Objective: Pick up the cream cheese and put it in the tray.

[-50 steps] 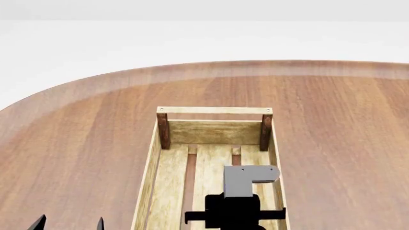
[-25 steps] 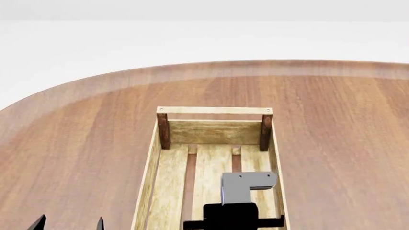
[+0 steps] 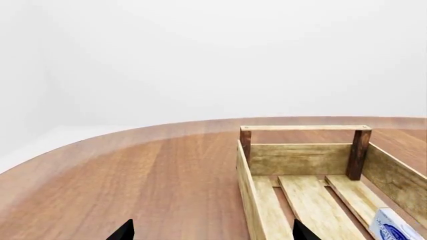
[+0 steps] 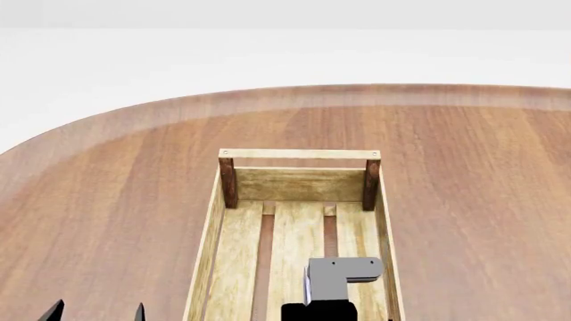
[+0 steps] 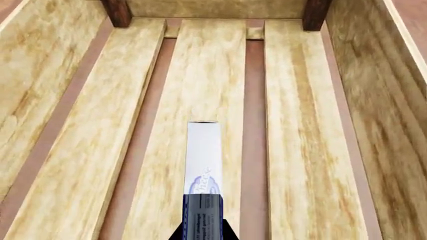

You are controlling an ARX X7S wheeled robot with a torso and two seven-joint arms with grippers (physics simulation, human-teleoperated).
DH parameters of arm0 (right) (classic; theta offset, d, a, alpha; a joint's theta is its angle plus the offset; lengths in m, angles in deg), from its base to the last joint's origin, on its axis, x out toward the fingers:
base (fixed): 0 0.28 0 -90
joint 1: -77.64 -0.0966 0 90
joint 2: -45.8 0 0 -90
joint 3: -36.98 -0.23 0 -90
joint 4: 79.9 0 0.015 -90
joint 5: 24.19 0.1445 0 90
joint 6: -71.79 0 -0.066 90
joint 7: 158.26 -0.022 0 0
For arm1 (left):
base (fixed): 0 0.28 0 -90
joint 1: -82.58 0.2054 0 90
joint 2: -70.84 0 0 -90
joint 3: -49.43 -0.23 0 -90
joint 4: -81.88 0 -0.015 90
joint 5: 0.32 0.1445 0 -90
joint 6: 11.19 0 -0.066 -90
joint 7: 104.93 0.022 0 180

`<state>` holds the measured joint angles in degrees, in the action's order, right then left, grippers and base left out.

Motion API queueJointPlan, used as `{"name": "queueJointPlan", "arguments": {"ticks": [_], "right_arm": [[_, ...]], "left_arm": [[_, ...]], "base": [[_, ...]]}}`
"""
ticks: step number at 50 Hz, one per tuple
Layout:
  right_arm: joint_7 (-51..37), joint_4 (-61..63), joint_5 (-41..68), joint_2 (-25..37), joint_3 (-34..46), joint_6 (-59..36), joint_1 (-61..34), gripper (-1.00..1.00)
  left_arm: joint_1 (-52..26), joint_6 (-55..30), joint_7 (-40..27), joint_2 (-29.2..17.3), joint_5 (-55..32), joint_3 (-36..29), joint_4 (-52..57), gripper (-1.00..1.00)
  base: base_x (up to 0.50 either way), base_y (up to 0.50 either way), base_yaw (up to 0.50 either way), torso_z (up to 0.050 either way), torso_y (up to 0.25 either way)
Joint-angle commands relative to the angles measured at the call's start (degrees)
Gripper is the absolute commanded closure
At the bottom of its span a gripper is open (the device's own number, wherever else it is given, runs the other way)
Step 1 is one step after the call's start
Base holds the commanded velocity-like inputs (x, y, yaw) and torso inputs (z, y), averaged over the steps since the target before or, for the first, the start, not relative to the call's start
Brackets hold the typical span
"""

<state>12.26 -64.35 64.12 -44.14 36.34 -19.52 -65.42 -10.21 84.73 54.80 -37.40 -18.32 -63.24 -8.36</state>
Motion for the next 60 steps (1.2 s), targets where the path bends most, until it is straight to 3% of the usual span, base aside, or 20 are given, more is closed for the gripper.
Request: {"name": "queueJointPlan", "arguments": {"ticks": [1, 60], "right_arm": [[0.46, 0.63, -1.89, -0.05, -0.29, -1.21, 0.41, 1.0], [-0.06, 0.81, -2.07, -0.05, -0.5, -3.95, 1.81, 1.0]], "left_arm": [[-0.05, -0.02, -0.1, -0.13, -0.17, -0.11, 0.08, -1.0], [-0.23, 0.33, -0.59, -0.52, -0.61, -0.78, -0.07, -1.0]], "base": [[0.0, 0.0, 0.0, 0.0, 0.0], [0.0, 0.0, 0.0, 0.0, 0.001]]}}
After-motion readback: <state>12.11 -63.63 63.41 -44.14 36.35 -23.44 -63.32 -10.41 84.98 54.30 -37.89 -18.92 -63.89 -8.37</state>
